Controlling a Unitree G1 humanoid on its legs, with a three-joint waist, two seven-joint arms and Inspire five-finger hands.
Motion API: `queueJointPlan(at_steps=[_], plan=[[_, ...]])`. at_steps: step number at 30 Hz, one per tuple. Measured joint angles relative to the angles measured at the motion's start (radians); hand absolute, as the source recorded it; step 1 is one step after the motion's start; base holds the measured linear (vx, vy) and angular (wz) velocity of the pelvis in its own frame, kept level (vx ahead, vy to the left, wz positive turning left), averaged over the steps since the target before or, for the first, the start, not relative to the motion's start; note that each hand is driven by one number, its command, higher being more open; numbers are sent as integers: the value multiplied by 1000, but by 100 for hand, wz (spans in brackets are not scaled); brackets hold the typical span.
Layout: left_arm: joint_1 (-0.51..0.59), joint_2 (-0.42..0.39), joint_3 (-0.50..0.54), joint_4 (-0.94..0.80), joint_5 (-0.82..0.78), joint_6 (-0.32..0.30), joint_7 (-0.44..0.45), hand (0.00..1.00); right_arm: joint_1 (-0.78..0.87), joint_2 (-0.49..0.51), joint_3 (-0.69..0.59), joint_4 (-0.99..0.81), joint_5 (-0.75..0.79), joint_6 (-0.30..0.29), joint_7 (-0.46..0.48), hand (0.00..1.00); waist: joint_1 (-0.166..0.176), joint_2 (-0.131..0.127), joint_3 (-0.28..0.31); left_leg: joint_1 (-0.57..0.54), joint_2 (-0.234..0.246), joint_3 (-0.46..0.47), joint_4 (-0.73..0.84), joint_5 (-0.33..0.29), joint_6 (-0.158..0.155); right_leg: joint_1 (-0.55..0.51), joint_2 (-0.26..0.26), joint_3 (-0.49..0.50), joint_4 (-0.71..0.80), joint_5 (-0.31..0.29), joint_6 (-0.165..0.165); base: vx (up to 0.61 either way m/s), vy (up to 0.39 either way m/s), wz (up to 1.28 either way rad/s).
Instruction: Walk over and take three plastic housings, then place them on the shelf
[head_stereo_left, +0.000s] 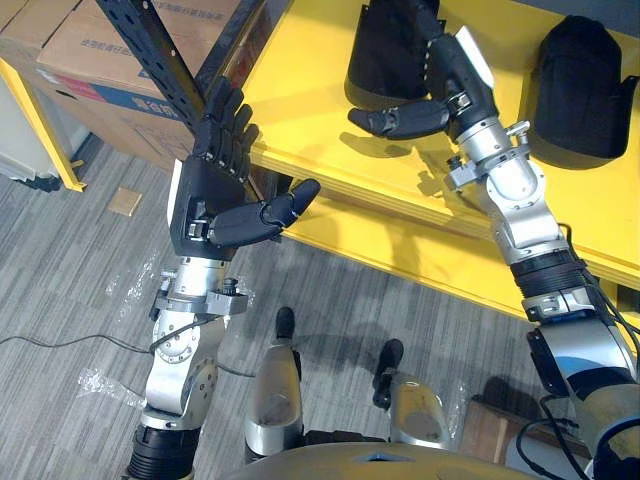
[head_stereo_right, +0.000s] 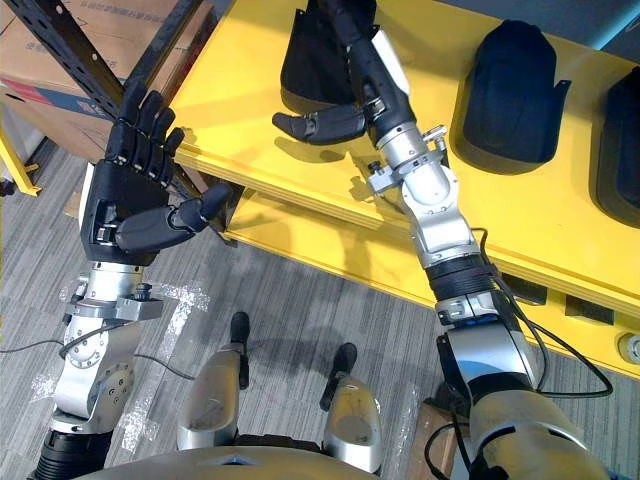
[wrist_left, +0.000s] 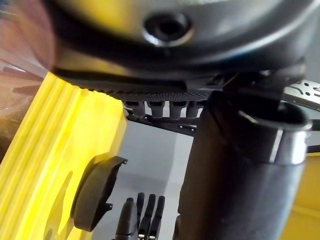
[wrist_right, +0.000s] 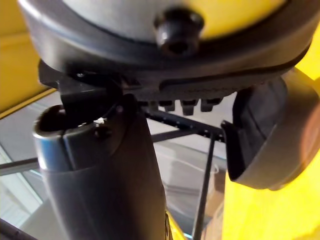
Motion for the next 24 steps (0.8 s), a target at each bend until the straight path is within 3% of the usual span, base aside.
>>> queueJointPlan(at_steps=[10, 15, 20, 21, 24], plan=[[31, -5, -19, 38, 9, 9, 17, 100, 0, -10, -9, -58, -279, 59, 4, 100, -2, 14, 15, 14, 1, 16, -15, 6, -1, -19, -5, 22, 30, -13, 1, -25, -4, -4], [42, -5, -27, 64, 10, 23, 35, 100, -2, -66, 79, -42, -430, 81, 6, 100, 1, 14, 16, 14, 1, 17, -15, 6, -1, -19, -6, 22, 31, -13, 1, 0, 0, 0], [42, -6, -47, 64, 10, 23, 40, 100, -66, -91, 150, 35, -465, 85, -19, 100, -1, 14, 16, 19, 1, 23, -16, 6, -1, -24, -7, 26, 39, -14, 0, -14, -3, -3], [42, -6, -54, 64, 8, 23, 39, 100, -82, -98, 162, 45, -465, 85, -20, 0, 0, 16, 17, 19, 1, 25, -17, 6, -1, -28, -8, 27, 44, -15, -2, -32, -4, -5], [44, -8, -69, 65, -20, 23, 11, 100, -127, -100, 190, 87, -465, 85, -22, 0, 0, 21, 22, 19, 1, 28, -19, 8, -1, -33, -9, 30, 49, -15, -3, -41, -4, -3]])
